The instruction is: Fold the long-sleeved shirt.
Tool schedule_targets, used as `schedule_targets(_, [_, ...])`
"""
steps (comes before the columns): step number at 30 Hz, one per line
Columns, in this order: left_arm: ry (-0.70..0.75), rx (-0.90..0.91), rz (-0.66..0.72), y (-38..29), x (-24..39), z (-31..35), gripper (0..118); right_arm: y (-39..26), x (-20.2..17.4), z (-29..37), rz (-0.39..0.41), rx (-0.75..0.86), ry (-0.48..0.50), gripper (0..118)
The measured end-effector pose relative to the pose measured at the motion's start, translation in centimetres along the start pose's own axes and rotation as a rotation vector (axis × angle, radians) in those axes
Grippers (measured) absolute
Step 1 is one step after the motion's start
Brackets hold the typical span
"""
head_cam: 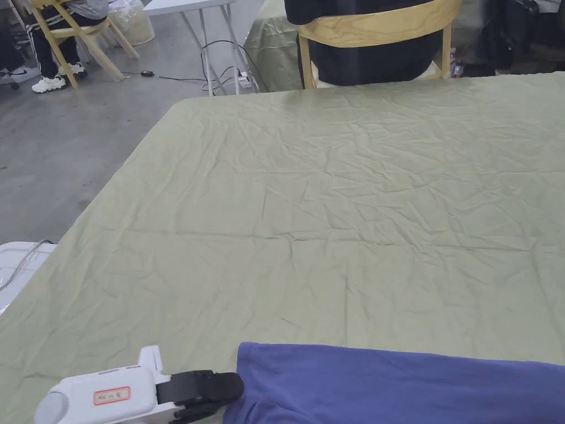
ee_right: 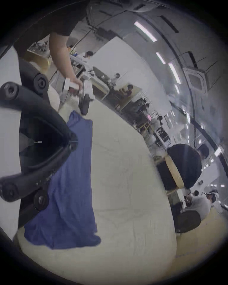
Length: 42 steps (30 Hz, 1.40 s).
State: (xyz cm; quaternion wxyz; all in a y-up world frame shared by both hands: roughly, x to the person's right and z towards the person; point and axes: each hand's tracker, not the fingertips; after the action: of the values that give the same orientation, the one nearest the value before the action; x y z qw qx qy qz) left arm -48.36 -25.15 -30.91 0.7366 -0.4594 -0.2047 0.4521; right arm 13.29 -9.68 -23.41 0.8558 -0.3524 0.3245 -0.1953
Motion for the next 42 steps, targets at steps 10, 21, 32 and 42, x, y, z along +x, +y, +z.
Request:
schedule_targets(10, [-0.188, 0.041, -0.048, 0.1, -0.9, -5.1, 76, -0.2, -1.0, -2.3, 0.004, -0.044, 0.068, 1])
schedule_targets(21, [0.085, -0.023, -0.14, 1.9, -1.4, 3.3, 83, -0.5, -1.1, -1.5, 0.036, -0.039, 0.136, 1])
schedule_targets(32, [0.029, -0.097, -0.249, 0.1, 3.7, -5.3, 118, -1.0, -1.0, -1.7, 0.054, -0.042, 0.156, 1])
schedule_targets(42, [-0.014, -0.079, -0.213, -1.3, 4.1, -5.2, 8, -0.8, -2.2, -2.8, 0.052, -0.053, 0.153, 1])
